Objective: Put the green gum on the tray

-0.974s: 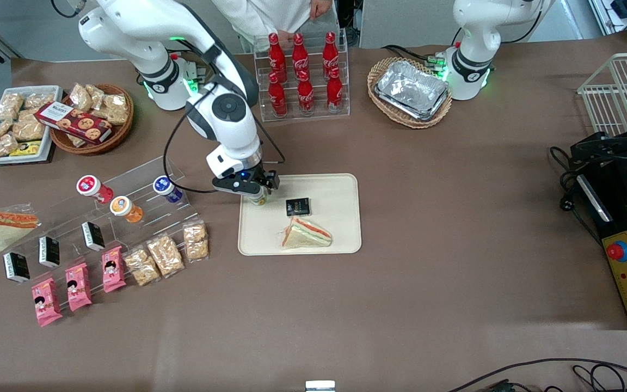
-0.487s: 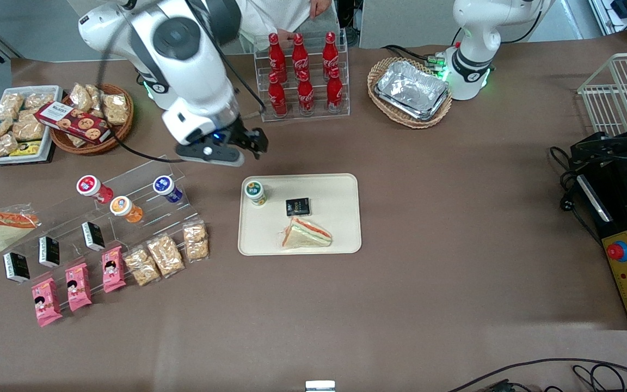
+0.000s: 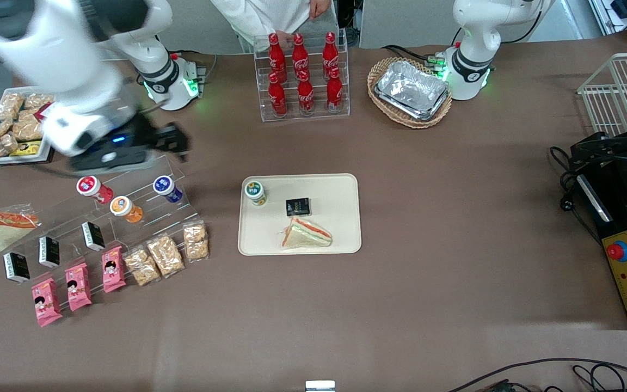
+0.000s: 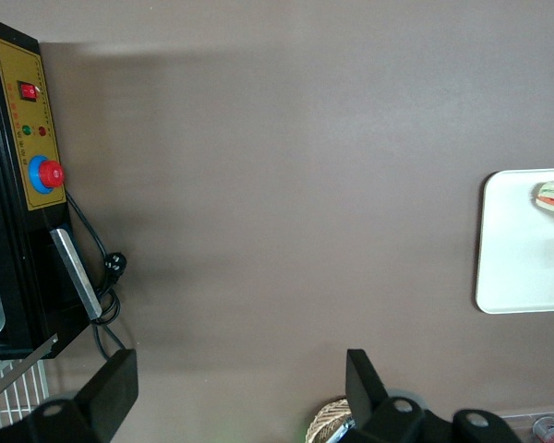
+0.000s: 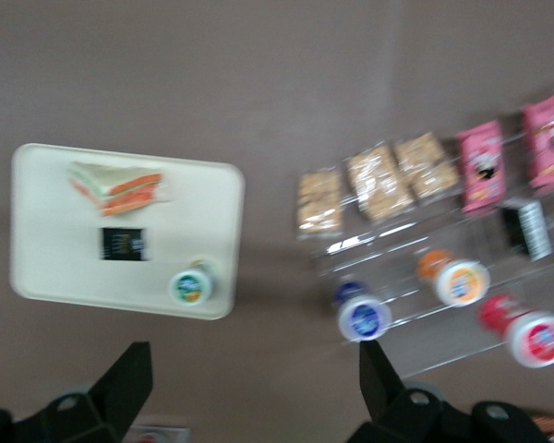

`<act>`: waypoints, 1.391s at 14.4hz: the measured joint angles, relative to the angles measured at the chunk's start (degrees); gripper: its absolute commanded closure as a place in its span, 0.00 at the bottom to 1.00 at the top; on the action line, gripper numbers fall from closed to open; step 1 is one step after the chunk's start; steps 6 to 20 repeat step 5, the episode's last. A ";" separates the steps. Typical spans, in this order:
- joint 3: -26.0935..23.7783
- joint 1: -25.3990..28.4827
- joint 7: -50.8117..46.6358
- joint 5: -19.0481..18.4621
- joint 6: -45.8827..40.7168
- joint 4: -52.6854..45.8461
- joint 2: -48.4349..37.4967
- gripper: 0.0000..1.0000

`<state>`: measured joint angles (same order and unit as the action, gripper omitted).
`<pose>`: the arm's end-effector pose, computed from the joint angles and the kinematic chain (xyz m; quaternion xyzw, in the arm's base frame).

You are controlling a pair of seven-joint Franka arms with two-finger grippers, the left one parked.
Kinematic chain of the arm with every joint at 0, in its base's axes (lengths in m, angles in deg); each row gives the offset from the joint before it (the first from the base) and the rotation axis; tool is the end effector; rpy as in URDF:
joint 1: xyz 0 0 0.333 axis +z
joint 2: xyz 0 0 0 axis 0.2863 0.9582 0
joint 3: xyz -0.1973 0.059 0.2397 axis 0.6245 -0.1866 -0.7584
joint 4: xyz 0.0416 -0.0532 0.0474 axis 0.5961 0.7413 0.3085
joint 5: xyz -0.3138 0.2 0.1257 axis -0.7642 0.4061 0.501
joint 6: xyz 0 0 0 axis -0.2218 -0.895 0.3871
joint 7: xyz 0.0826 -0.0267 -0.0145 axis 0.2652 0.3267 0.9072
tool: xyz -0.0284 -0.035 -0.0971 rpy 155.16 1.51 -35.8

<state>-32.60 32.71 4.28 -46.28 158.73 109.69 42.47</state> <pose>0.5306 0.1992 0.6207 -0.9989 -0.0455 -0.0045 0.0134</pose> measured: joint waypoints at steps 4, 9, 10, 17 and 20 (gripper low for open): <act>2.83 -10.01 15.52 0.01 -0.45 0.00 -0.67 0.00; 4.81 -10.29 16.82 0.01 -0.70 0.01 -0.66 0.00; 4.81 -10.29 16.82 0.01 -0.70 0.01 -0.66 0.00; 4.81 -10.29 16.82 0.01 -0.70 0.01 -0.66 0.00; 4.81 -10.29 16.82 0.01 -0.70 0.01 -0.66 0.00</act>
